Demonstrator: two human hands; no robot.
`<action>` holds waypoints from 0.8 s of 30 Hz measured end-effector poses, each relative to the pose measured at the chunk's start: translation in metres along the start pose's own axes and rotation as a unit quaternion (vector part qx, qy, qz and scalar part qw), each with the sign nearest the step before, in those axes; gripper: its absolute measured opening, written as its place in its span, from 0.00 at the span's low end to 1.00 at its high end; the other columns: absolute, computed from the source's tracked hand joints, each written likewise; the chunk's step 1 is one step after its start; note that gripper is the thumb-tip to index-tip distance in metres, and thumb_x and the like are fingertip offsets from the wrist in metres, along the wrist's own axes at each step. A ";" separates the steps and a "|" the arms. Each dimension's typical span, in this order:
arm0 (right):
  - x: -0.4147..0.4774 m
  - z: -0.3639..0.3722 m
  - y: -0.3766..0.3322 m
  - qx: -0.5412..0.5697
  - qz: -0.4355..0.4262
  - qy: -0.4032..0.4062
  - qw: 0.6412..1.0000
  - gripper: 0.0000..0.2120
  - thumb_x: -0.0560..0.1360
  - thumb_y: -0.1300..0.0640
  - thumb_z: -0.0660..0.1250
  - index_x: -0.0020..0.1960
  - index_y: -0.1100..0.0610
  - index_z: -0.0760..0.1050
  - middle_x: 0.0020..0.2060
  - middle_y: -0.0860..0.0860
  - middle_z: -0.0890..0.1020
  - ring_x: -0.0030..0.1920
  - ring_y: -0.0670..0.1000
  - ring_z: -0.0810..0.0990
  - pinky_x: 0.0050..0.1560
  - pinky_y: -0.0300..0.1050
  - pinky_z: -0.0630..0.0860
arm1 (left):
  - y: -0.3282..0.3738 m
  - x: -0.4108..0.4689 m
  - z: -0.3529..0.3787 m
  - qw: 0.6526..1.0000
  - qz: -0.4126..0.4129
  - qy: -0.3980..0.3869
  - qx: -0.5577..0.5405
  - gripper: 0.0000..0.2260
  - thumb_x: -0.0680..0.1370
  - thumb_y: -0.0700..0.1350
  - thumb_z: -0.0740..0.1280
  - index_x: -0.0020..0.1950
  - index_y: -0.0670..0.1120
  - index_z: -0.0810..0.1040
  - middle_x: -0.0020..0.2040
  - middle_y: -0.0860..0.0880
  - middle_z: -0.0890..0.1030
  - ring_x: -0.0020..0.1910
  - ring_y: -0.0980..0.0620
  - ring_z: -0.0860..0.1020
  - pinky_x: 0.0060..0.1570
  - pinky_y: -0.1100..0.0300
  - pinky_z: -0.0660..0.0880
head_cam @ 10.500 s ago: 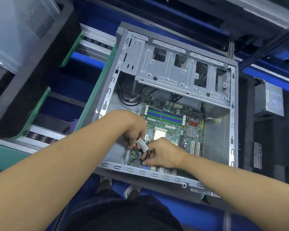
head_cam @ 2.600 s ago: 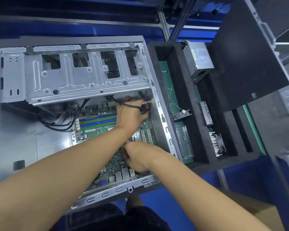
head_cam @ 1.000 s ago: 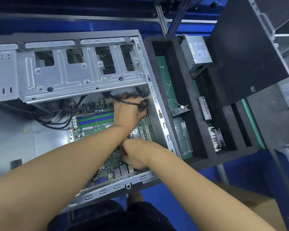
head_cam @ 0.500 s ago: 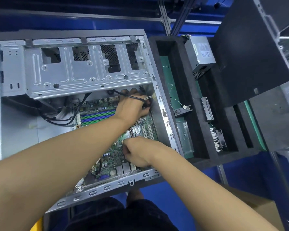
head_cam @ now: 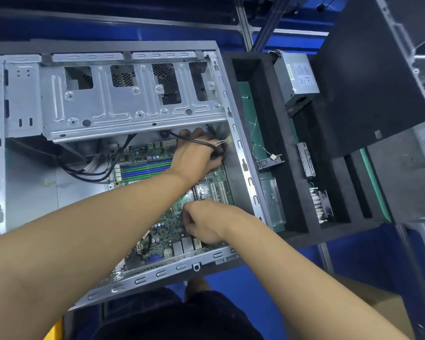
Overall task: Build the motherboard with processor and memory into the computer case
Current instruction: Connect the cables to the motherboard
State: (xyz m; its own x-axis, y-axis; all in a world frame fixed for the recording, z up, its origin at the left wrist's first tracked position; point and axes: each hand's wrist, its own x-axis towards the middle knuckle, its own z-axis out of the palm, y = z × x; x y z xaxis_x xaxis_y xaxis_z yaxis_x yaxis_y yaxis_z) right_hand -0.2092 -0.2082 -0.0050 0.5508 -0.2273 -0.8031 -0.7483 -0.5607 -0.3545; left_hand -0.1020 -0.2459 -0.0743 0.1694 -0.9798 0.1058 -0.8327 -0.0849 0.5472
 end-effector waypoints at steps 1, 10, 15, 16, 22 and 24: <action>0.000 0.000 0.000 0.003 0.000 0.001 1.000 0.09 0.82 0.59 0.59 0.60 0.59 0.74 0.57 0.58 0.79 0.51 0.58 0.75 0.46 0.45 0.69 | 0.000 0.001 -0.001 1.000 -0.003 -0.010 -0.006 0.05 0.70 0.46 0.72 0.44 0.47 0.80 0.45 0.47 0.79 0.51 0.44 0.75 0.46 0.51 0.74; 0.000 -0.001 0.001 0.003 -0.003 -0.004 1.000 0.09 0.82 0.60 0.59 0.60 0.58 0.73 0.58 0.58 0.78 0.51 0.57 0.74 0.47 0.45 0.69 | -0.001 0.002 0.006 0.998 0.002 -0.061 -0.020 0.06 0.74 0.42 0.71 0.46 0.43 0.76 0.46 0.45 0.78 0.42 0.44 0.78 0.41 0.49 0.77; 0.000 0.001 0.001 0.006 -0.002 -0.002 1.000 0.08 0.82 0.59 0.60 0.60 0.57 0.73 0.59 0.57 0.79 0.51 0.56 0.74 0.48 0.45 0.69 | -0.003 0.005 0.005 0.995 -0.039 -0.062 -0.072 0.05 0.74 0.44 0.73 0.46 0.46 0.79 0.49 0.47 0.79 0.43 0.46 0.78 0.41 0.57 0.74; -0.001 0.001 0.001 0.007 -0.002 0.001 1.000 0.08 0.82 0.59 0.60 0.60 0.57 0.73 0.59 0.56 0.79 0.51 0.56 0.74 0.48 0.45 0.69 | -0.002 0.005 0.005 0.993 -0.051 -0.062 -0.081 0.05 0.73 0.45 0.73 0.45 0.47 0.79 0.49 0.47 0.79 0.43 0.46 0.78 0.40 0.57 0.74; -0.003 0.000 -0.001 0.005 -0.003 0.009 1.000 0.04 0.82 0.59 0.59 0.55 0.56 0.71 0.56 0.57 0.79 0.50 0.57 0.74 0.46 0.46 0.68 | 0.001 0.005 -0.001 0.998 -0.018 -0.056 -0.020 0.05 0.74 0.46 0.71 0.47 0.46 0.80 0.51 0.45 0.79 0.50 0.43 0.77 0.49 0.51 0.76; -0.004 0.000 -0.002 0.008 0.001 0.010 1.000 0.05 0.82 0.59 0.59 0.56 0.57 0.72 0.57 0.58 0.79 0.52 0.58 0.75 0.47 0.46 0.69 | 0.000 0.003 0.000 0.999 -0.002 -0.039 0.005 0.06 0.74 0.47 0.71 0.48 0.47 0.80 0.51 0.46 0.80 0.52 0.44 0.76 0.47 0.52 0.76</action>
State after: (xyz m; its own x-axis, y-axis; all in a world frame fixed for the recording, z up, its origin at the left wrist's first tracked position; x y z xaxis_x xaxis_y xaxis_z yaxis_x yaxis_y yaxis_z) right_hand -0.2102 -0.2060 -0.0012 0.5564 -0.2452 -0.7939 -0.7555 -0.5469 -0.3606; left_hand -0.1011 -0.2485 -0.0742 0.1312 -0.9906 0.0387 -0.8372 -0.0898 0.5395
